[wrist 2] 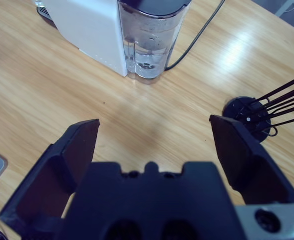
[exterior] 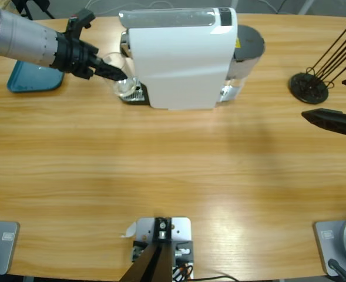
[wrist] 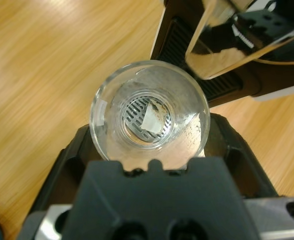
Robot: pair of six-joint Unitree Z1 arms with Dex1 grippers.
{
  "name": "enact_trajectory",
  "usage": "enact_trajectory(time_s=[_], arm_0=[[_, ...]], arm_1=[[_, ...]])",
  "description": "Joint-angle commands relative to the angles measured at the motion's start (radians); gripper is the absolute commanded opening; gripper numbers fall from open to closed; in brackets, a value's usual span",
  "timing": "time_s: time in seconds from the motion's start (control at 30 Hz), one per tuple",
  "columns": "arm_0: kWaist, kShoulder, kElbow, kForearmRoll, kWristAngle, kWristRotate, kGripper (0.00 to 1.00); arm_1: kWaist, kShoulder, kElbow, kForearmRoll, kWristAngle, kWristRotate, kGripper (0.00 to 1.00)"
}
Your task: Pour coffee
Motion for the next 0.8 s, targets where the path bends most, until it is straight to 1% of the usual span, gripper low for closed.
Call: enact_trajectory(time_s=[0.03,0.27,0.3,0.33,0.37,0.4,0.43,0.5,0.8], arm_0=[[-0.031,0.083,-0.016,-0.009,-0.006,0.026,0.338],[-0.053,0.099,-0.034,-0.009,-0.005,0.027,0.338],[-0.054,0.099,-0.033,-0.008,-0.004,0.027,0.383],[-0.054,0.099,-0.034,-0.007,0.001,0.027,0.57],[-0.055,0.099,-0.035,-0.004,0.007,0.026,0.789],[-0.056,0.1,-0.036,-0.001,0.014,0.026,0.937],[-0.059,0.101,-0.037,0.001,0.021,0.025,0.985],[-0.062,0.1,-0.037,0.008,0.022,0.024,0.999],[-0.063,0.077,-0.033,0.019,0.022,0.024,1.0]], arm_1=[[-0.035,-0.026,0.037,0.017,0.025,-0.025,0.959],[-0.039,-0.041,0.039,0.025,0.028,-0.026,0.959],[-0.04,-0.041,0.039,0.025,0.028,-0.026,0.959],[-0.04,-0.041,0.041,0.025,0.028,-0.026,0.959],[-0.04,-0.043,0.041,0.025,0.028,-0.026,0.959],[-0.04,-0.045,0.041,0.025,0.028,-0.026,0.959],[-0.04,-0.045,0.041,0.025,0.028,-0.026,0.959],[-0.04,-0.046,0.04,0.025,0.028,-0.026,0.959],[-0.042,-0.047,0.038,0.025,0.029,-0.031,0.959]])
